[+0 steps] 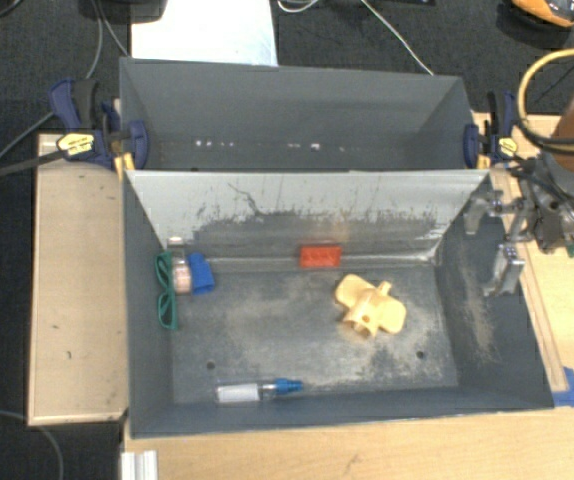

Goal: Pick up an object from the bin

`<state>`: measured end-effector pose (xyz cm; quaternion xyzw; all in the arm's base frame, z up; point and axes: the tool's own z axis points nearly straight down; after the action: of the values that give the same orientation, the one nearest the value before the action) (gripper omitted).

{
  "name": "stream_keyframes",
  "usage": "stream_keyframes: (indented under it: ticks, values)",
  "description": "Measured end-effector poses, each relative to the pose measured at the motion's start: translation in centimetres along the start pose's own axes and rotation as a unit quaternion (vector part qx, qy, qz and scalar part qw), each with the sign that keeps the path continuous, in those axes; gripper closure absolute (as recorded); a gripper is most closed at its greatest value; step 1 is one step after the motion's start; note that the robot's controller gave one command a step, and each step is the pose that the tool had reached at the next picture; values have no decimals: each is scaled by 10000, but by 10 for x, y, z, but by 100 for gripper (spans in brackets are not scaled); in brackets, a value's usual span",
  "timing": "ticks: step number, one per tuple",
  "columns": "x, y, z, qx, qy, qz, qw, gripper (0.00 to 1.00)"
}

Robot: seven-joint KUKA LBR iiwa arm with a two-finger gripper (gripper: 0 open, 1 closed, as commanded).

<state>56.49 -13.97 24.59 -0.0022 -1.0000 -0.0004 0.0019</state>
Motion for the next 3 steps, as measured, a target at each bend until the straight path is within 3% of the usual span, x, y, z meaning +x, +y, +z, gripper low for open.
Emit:
stream_keyframes:
  ticks: [1, 2, 3]
  values:
    - [-2, 1, -5, 9, -42, -34, 10000, 0]
    - [-25, 84, 149, 6, -40, -861, 9963, 0]
    - [-14, 93, 82, 13, -86, -712, 9974, 0]
